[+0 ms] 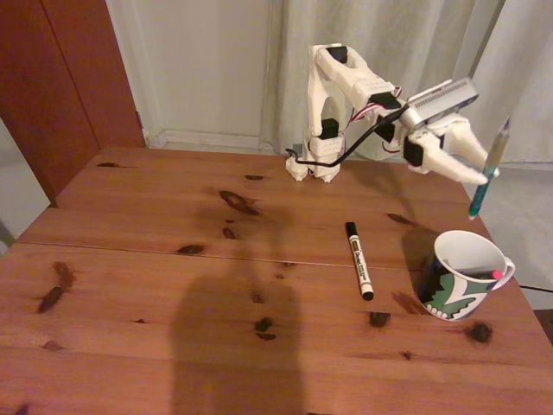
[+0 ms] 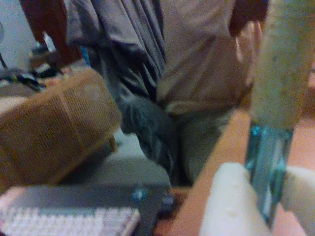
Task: Clean up the desk and place the pens and markers into the cup
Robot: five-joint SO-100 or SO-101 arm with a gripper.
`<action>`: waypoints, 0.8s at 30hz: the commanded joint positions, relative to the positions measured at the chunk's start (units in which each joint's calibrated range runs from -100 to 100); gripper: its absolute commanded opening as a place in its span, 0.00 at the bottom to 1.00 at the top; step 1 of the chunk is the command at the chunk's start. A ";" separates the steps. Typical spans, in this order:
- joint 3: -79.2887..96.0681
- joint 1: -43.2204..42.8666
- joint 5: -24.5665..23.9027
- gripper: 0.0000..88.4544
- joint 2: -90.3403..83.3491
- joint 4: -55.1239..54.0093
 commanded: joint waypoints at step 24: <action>-0.31 2.66 0.02 0.01 11.34 -6.93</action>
